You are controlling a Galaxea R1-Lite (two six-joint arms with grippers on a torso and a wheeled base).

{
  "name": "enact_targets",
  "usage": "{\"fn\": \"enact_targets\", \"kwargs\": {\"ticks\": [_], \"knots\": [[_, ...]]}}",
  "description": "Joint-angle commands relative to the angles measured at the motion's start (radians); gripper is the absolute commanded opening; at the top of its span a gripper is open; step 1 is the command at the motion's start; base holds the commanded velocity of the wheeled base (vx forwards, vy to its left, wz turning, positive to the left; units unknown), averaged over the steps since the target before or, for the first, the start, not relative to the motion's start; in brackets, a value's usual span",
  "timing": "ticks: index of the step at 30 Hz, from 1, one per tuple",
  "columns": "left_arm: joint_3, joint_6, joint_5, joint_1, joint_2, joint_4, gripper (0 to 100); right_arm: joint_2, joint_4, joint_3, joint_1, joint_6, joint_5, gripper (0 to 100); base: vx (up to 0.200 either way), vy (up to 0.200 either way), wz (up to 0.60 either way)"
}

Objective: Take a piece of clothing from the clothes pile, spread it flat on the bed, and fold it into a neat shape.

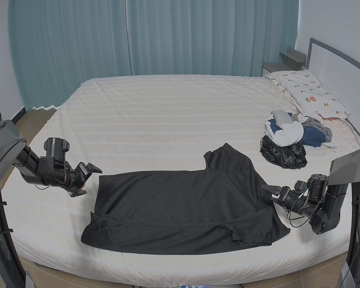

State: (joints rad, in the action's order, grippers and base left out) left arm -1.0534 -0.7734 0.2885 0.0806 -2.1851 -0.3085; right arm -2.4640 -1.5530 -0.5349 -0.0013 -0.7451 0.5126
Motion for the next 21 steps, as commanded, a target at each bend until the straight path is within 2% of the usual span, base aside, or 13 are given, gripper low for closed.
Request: {"fn": "enact_targets", "kwargs": {"ticks": [1,6,8,9,13,17,21], "knots": [[-0.131,-0.001,-0.009,-0.021,-0.094,0.006,100,-0.013,-0.01,-0.002,0.0,0.0,0.0,100,0.0,0.0,0.0],[-0.272,0.019,-0.005,-0.022,-0.197,0.0,100,-0.023,-0.009,-0.007,0.0,0.0,0.0,100,0.0,0.0,0.0],[-0.28,0.022,-0.005,-0.022,-0.203,0.002,100,-0.023,-0.009,-0.007,0.0,0.0,0.0,100,0.0,0.0,0.0],[-0.33,0.066,0.001,-0.021,-0.251,0.0,100,-0.029,-0.009,-0.01,0.001,0.001,-0.002,100,0.0,0.0,0.0],[-0.405,0.135,0.003,-0.019,-0.323,-0.001,100,-0.033,-0.009,-0.01,0.004,0.001,-0.003,100,0.0,0.0,0.0],[-0.435,0.138,0.003,-0.021,-0.347,-0.006,100,-0.033,-0.009,-0.01,0.007,0.001,-0.005,100,0.0,0.0,0.0],[-0.424,0.132,0.003,-0.021,-0.374,-0.096,100,-0.035,-0.009,-0.011,0.014,0.003,-0.005,100,0.0,0.0,0.0]]}}
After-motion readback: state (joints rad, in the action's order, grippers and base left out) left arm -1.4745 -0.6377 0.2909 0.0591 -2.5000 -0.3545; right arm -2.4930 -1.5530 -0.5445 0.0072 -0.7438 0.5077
